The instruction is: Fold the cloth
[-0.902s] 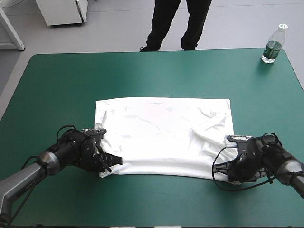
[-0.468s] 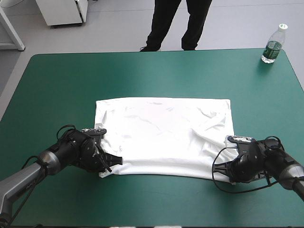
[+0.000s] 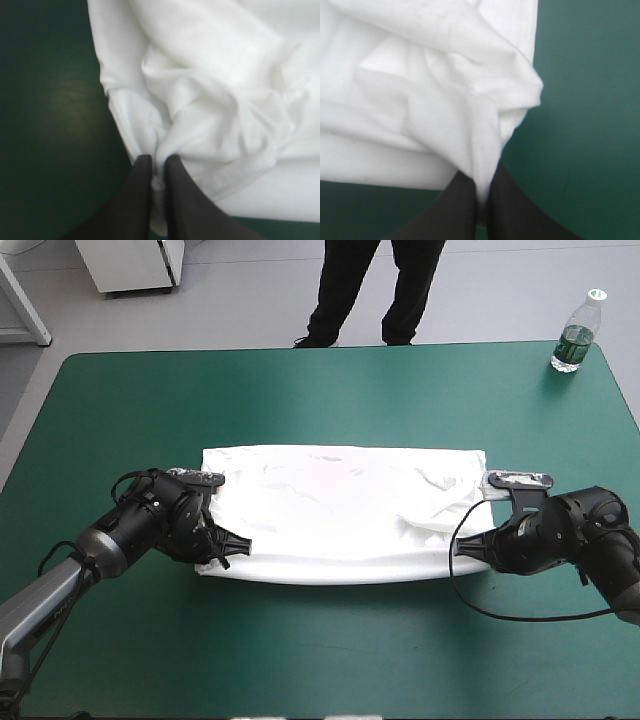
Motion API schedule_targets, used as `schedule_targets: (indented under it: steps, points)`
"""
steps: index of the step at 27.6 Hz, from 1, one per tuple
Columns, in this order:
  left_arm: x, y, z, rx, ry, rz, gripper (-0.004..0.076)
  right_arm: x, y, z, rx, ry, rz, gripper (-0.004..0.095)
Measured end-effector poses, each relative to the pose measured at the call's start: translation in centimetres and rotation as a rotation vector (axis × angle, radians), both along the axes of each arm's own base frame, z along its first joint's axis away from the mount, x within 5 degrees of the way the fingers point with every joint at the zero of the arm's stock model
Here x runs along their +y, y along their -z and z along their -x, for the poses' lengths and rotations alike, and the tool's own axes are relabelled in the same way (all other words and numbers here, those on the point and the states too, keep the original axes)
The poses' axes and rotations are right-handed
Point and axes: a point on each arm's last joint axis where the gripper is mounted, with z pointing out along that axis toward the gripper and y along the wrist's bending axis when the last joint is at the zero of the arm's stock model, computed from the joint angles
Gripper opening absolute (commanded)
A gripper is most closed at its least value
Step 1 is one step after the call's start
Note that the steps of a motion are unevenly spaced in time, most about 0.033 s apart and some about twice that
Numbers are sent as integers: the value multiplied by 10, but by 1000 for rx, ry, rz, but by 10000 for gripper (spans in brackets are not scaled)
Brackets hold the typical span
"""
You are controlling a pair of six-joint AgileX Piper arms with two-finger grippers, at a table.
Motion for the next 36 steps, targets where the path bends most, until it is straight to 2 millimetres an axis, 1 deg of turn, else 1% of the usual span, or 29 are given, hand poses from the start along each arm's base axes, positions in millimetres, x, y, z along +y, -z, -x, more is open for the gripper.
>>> schedule_targets:
  steps: [5, 8, 9, 11, 13, 15, 19, 21, 25, 30, 31, 32, 33, 34, 35, 36]
  points:
    - [-5, -38, -20, -168, 34, 9, -22, 0, -26, -13, -130, -5, 11, -17]
    - [-6, -56, -35, -261, 48, -16, -22, 1, -37, -25, -188, -9, 29, -17]
    - [-7, -61, -42, -282, 47, -21, -22, 1, -41, -31, -209, -10, 37, -17]
    - [-7, -63, -54, -294, 35, -29, -22, 3, -47, -44, -239, -13, 52, -17]
    - [-5, -63, -71, -302, 20, -40, -22, 6, -53, -57, -265, -16, 63, -17]
    - [-3, -62, -89, -309, 15, -50, -22, 7, -54, -74, -273, -9, 69, -17]
    - [-3, -60, -121, -333, 13, -56, -22, 7, -48, -107, -259, 13, 83, -17]
    - [-7, -59, -136, -349, 32, -59, -22, 7, -44, -124, -253, 12, 93, -17]
    - [-15, -51, -159, -354, 53, -67, -22, 10, -36, -149, -245, 1, 106, -17]
    - [-23, -28, -181, -324, 63, -80, -22, 16, -17, -176, -212, -15, 122, -17]
    - [-24, -17, -186, -301, 65, -88, -22, 17, -10, -184, -201, -17, 125, -17]
    - [-25, -12, -188, -289, 66, -92, -22, 18, -5, -187, -191, -20, 129, -17]
    - [-26, -2, -191, -267, 69, -101, -22, 19, 5, -193, -172, -23, 135, -17]
    - [-27, 2, -192, -259, 70, -104, -22, 20, 10, -195, -159, -25, 138, -16]
    - [-27, 8, -194, -243, 71, -109, -21, 20, 20, -199, -135, -28, 144, -14]
    - [-28, 11, -195, -236, 72, -112, -9, 21, 25, -200, -123, -28, 147, -2]
